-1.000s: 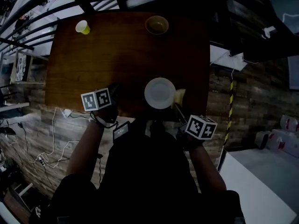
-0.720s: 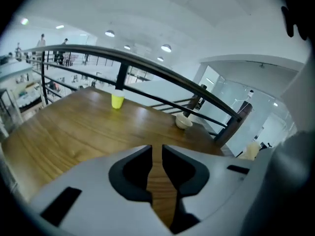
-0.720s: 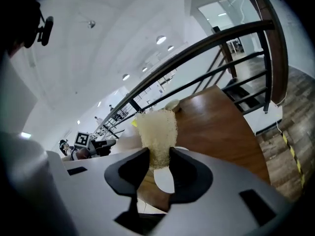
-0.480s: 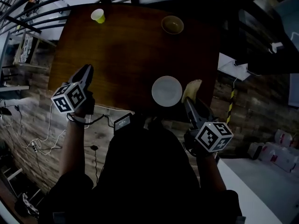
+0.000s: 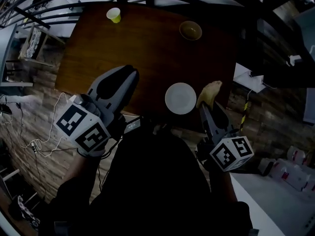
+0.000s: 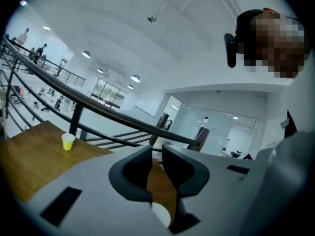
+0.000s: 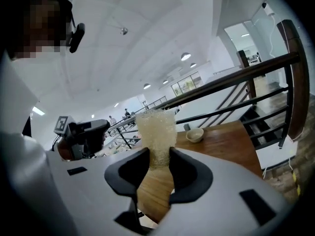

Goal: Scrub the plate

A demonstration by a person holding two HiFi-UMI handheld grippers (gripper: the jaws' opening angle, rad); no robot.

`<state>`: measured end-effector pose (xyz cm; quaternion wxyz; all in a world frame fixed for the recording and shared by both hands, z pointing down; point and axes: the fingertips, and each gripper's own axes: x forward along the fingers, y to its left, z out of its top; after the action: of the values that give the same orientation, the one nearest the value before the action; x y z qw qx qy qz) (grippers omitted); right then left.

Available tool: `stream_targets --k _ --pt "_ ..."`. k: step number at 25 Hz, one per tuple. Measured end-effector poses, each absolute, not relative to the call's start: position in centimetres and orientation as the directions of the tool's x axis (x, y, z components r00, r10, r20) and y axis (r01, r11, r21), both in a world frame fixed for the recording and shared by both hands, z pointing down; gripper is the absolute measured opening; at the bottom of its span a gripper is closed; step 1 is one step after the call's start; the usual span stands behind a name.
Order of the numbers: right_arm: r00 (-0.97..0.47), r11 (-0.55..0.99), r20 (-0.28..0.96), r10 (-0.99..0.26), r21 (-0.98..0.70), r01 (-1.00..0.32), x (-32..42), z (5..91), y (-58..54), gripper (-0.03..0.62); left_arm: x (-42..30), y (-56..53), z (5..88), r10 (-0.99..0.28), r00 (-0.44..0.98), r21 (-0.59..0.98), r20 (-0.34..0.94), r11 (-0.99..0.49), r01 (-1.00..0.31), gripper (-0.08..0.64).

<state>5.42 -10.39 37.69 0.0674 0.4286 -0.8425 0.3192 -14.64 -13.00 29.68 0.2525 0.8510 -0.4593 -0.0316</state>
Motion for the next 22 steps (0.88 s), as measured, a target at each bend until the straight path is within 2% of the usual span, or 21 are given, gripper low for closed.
stream_targets --k 6,22 --pt "-0.641 0.502 0.277 -0.716 -0.432 -0.749 4.0 34.0 -9.7 0.137 -10.4 -12.5 24.4 -0.765 0.64 0.401 0.072 -0.565 -0.721 0.072" --pt "-0.667 0.553 0.234 -0.707 -0.404 -0.728 3.4 32.7 -9.7 0.137 -8.9 -12.4 26.6 -0.738 0.66 0.421 0.138 -0.559 -0.714 0.072"
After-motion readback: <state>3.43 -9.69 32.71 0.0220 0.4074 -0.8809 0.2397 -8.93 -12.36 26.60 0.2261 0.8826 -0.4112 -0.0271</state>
